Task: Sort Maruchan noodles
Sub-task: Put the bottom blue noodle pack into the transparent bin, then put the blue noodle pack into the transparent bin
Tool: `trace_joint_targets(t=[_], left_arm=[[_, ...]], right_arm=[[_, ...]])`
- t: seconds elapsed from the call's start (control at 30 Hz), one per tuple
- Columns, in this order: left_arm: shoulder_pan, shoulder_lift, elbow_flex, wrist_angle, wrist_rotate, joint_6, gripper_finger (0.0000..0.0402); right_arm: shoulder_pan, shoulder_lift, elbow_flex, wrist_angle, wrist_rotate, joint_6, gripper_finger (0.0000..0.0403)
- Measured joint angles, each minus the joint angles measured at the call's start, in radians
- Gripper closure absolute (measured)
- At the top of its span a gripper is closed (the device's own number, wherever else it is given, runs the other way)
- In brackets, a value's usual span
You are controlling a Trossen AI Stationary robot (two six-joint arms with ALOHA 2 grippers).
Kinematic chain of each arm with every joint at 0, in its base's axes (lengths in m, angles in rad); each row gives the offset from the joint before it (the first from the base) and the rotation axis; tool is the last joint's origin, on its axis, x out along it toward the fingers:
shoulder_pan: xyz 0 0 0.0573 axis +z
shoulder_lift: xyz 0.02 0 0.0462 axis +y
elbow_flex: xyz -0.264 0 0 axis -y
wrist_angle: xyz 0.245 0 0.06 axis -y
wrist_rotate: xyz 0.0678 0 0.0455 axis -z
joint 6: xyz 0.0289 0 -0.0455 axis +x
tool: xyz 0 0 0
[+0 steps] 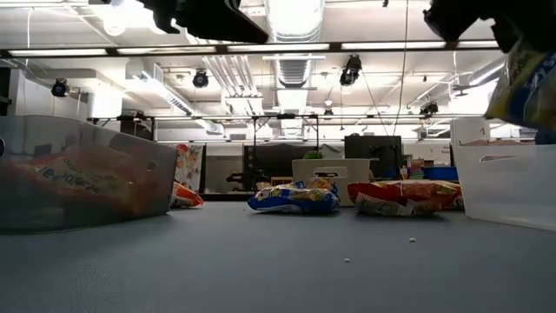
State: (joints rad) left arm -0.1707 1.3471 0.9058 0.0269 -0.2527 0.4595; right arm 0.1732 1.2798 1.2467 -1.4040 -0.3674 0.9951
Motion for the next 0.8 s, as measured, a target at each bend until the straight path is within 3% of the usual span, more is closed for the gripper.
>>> trace_joint_targets(t=[0.33, 0.8], left_arm=[[0.004, 0.011, 0.000, -0.002, 0.000, 0.000, 0.0401], [0.010, 0.037, 0.000, -0.005, 0.000, -0.004, 0.0402]], right_arm=[[-0.001, 0.064, -0.084, 0.172, -0.006, -0.020, 0.0375], [-0.001, 0.155, -0.088, 0.166, -0.006, -0.105, 0.0255]])
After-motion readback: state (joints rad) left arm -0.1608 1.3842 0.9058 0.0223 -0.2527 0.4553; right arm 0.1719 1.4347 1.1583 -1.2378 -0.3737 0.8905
